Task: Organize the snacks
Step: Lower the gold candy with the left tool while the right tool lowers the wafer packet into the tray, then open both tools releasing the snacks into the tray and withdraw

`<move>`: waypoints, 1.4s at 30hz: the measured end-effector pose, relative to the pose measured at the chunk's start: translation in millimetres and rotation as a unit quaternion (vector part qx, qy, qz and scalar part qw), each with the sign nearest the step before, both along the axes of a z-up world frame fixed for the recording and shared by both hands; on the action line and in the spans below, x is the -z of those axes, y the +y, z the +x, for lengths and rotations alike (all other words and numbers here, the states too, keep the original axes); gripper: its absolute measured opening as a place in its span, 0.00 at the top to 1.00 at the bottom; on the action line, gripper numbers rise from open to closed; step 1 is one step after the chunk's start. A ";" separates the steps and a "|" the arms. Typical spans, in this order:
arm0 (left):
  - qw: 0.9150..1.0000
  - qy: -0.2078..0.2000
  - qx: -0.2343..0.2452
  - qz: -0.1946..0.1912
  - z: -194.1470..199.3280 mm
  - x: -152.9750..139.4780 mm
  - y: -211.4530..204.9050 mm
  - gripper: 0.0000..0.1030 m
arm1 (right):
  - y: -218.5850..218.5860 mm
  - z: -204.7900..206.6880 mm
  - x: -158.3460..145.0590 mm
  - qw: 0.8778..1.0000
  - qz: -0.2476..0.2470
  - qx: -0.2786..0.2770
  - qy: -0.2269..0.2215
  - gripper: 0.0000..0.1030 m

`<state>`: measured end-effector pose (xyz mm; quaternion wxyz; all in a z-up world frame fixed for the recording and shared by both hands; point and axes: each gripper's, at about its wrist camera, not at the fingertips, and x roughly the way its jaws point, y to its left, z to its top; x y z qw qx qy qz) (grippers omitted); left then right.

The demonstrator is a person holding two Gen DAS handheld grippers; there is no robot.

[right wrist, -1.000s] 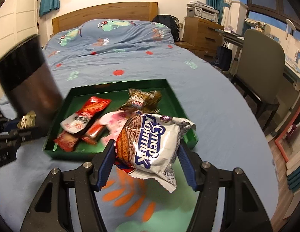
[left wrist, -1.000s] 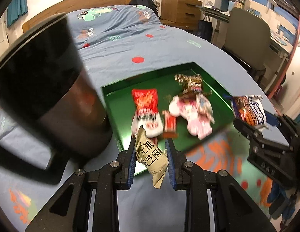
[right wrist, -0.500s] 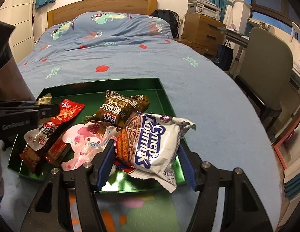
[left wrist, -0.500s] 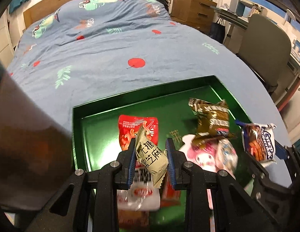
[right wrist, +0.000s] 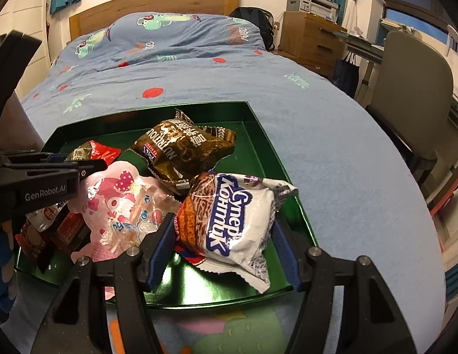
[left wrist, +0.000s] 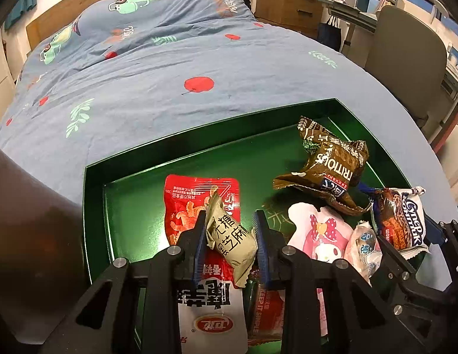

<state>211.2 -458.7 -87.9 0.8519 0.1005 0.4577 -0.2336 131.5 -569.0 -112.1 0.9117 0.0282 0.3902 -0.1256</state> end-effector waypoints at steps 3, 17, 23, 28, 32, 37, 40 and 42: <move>1.000 -0.004 -0.003 0.003 -0.2 -0.9 0.5 0.73 | -2.2 -1.2 -0.2 1.000 0.005 0.003 -0.002 0.00; 1.000 -0.014 -0.013 -0.004 -9.7 -13.4 15.7 0.61 | -1.3 -10.5 -15.4 1.000 0.001 0.008 -0.007 0.00; 0.999 -0.039 -0.008 -0.008 -38.3 -30.5 34.3 0.57 | 5.2 -24.3 -32.0 1.000 -0.005 0.007 -0.015 0.00; 0.999 -0.046 -0.008 -0.019 -58.9 -44.0 52.4 0.54 | 16.2 -39.3 -42.3 1.000 -0.010 0.005 -0.014 0.00; 0.998 -0.051 -0.012 -0.034 -77.7 -56.4 71.7 0.48 | 28.6 -55.3 -52.4 1.000 -0.010 0.001 -0.015 0.00; 0.997 -0.061 -0.014 -0.041 -107.2 -68.3 101.5 0.44 | 52.9 -77.6 -64.9 1.000 -0.002 -0.012 -0.019 0.00; 0.997 -0.059 -0.018 -0.043 -124.7 -72.3 121.4 0.44 | 74.1 -90.5 -70.9 0.999 0.000 -0.025 -0.020 0.00; 0.997 -0.061 -0.022 -0.045 -134.3 -75.5 135.0 0.44 | 88.6 -99.3 -74.8 0.999 0.002 -0.034 -0.023 0.00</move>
